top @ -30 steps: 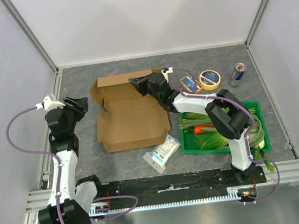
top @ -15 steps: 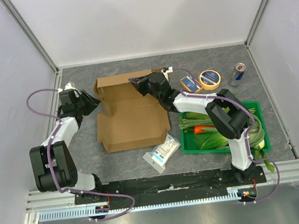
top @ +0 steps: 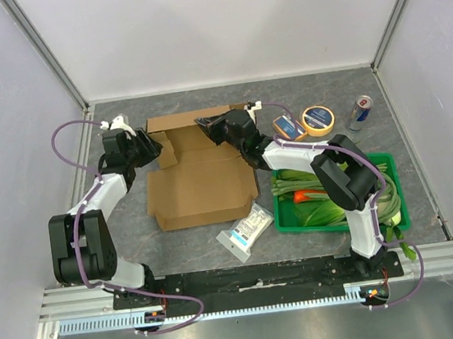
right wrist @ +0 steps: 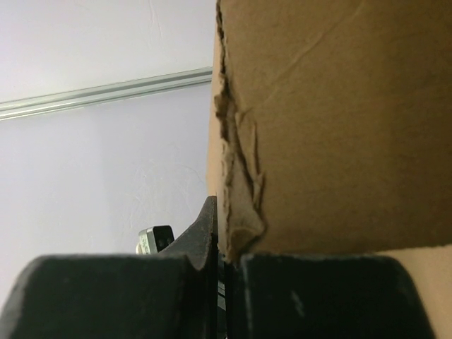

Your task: Fold the paper box

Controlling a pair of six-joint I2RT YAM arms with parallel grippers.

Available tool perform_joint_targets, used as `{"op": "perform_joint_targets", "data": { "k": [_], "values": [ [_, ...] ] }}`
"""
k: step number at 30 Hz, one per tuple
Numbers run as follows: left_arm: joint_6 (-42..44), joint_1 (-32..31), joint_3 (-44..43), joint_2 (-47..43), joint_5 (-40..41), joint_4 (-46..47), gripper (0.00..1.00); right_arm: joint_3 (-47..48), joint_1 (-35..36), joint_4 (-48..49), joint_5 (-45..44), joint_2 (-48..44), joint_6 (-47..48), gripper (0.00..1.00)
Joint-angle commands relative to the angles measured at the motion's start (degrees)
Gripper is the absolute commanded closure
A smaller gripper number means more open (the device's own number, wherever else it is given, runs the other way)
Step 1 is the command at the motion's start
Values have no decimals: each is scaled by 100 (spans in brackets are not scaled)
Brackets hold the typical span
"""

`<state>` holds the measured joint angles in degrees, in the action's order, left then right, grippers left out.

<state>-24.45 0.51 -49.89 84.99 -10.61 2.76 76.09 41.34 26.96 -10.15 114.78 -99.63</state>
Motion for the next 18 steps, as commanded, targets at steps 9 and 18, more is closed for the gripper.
{"op": "perform_joint_targets", "data": {
  "k": [9,18],
  "values": [
    [1021,-174,656,26,305,2369,50,72,14,-349,154,18,120,100],
    [942,-701,708,114,1736,2457,72,142,23,-376,189,44,58,100]
  ]
}}
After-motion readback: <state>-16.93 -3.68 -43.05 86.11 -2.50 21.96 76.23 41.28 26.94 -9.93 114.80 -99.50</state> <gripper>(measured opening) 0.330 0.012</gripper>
